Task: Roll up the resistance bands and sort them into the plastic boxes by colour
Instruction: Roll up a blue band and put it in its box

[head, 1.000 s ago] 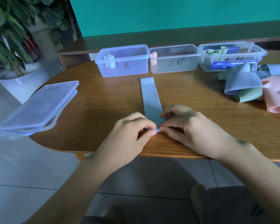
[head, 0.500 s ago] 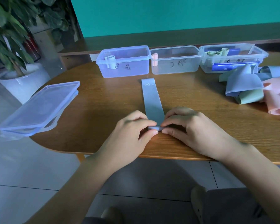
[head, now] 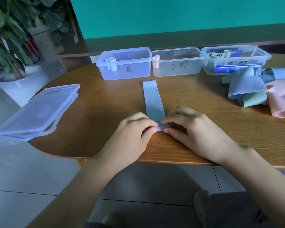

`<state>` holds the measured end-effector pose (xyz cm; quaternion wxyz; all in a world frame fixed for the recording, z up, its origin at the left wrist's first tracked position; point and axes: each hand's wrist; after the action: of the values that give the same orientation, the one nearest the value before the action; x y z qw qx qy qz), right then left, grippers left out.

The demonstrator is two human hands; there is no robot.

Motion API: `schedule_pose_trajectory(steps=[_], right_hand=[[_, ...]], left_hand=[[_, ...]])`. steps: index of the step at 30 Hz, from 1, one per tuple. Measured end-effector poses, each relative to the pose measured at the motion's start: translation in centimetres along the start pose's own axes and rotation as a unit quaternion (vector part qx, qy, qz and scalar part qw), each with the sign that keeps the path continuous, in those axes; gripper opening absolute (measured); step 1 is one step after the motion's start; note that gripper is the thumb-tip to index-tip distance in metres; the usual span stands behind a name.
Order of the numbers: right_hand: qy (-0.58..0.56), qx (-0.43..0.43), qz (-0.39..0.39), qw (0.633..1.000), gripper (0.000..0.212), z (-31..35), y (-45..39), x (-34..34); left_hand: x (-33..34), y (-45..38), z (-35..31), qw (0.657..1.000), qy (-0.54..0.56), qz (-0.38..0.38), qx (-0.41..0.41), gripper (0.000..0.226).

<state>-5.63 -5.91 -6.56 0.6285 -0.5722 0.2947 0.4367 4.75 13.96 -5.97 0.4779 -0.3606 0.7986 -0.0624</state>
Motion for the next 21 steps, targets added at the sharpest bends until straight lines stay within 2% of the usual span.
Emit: schedule_pose_trajectory(steps=[4, 15, 21], right_hand=[[-0.003, -0.006, 0.015, 1.0, 0.023, -0.2, -0.2, 0.1], [0.026, 0.012, 0.034, 0.999, 0.036, -0.2, -0.8, 0.0], [0.019, -0.004, -0.02, 1.0, 0.024, 0.0, -0.5, 0.3]], left_hand=[[0.2, -0.1, 0.0, 1.0, -0.014, -0.007, 0.0, 0.021], [0.3, -0.7, 0.4, 1.0, -0.001, -0.006, -0.013, 0.018], [0.5, -1.0, 0.7, 1.0, 0.0, -0.008, -0.021, 0.02]])
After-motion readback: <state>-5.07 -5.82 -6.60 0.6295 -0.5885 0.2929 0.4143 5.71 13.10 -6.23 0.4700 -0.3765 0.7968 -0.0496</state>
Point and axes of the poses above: each hand's wrist, its own y-axis away from the middle knuckle, its own x-axis out of the palm, z = x × y, and after that the axes turned 13 degrees about y, right-handed
